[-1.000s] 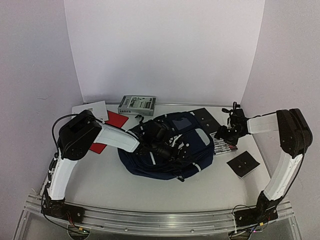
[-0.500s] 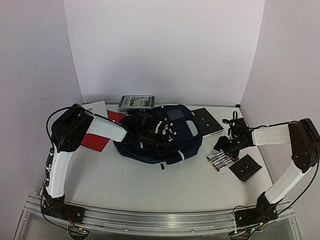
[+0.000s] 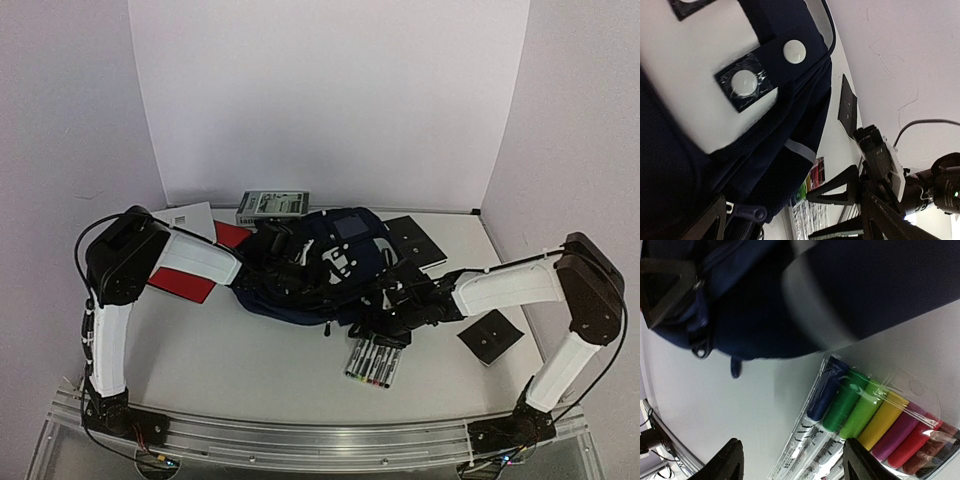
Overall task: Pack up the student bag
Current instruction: Move the stationery to the center of the board, then pick up the stationery from the center of the board.
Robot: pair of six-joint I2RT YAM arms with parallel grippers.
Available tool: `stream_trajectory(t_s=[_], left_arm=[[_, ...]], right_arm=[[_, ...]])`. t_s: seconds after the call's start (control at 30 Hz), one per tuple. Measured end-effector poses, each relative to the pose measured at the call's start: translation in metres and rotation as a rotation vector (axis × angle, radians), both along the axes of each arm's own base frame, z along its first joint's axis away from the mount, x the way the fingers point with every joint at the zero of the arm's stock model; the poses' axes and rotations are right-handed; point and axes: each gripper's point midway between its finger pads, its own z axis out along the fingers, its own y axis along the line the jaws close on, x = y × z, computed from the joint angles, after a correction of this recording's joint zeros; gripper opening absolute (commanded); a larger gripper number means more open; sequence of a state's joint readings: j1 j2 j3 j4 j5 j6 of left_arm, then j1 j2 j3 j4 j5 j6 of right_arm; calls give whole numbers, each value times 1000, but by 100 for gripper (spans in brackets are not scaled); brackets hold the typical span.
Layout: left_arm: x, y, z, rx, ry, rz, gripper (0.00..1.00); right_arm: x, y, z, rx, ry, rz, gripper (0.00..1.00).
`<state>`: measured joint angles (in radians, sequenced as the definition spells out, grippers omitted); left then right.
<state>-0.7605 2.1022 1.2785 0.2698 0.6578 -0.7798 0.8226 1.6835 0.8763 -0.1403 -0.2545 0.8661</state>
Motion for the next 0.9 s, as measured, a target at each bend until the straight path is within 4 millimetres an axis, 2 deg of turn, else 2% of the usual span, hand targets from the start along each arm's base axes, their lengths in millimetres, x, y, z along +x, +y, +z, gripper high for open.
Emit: stream_trajectory(t_s=[0.1, 0.17, 0.23, 0.3, 0.37, 0.47, 0.53, 0.7, 0.8, 0.9], left_arm=[[-16, 31, 9, 39, -7, 50, 93], [-27, 48, 19, 60, -17, 82, 93], [-38, 62, 31, 87, -43, 117, 93], [-51, 66, 46, 102, -72, 135, 93], [-69, 62, 60, 102, -89, 131, 88], [-95, 50, 65, 96, -64, 102, 82], [-108, 44, 54, 112, -21, 83, 78], [-126, 36, 5, 202, 103, 55, 70], [-139, 32, -28, 257, 182, 24, 70], [-151, 27, -50, 296, 239, -8, 69]], right_arm=[[-23, 25, 4, 12, 32, 54, 68], [-29, 30, 9, 9, 42, 61, 70], [-26, 27, 16, -8, 32, 45, 73], [-21, 19, 27, -24, 7, 18, 73], [-18, 10, 39, -33, -18, -7, 72], [-17, -2, 46, -39, -40, -33, 69], [-23, -14, 35, -67, -24, -42, 67], [-47, -42, -2, -151, 62, -45, 63], [-55, -44, -10, -140, 89, -41, 61], [-59, -42, -15, -106, 105, -39, 58]])
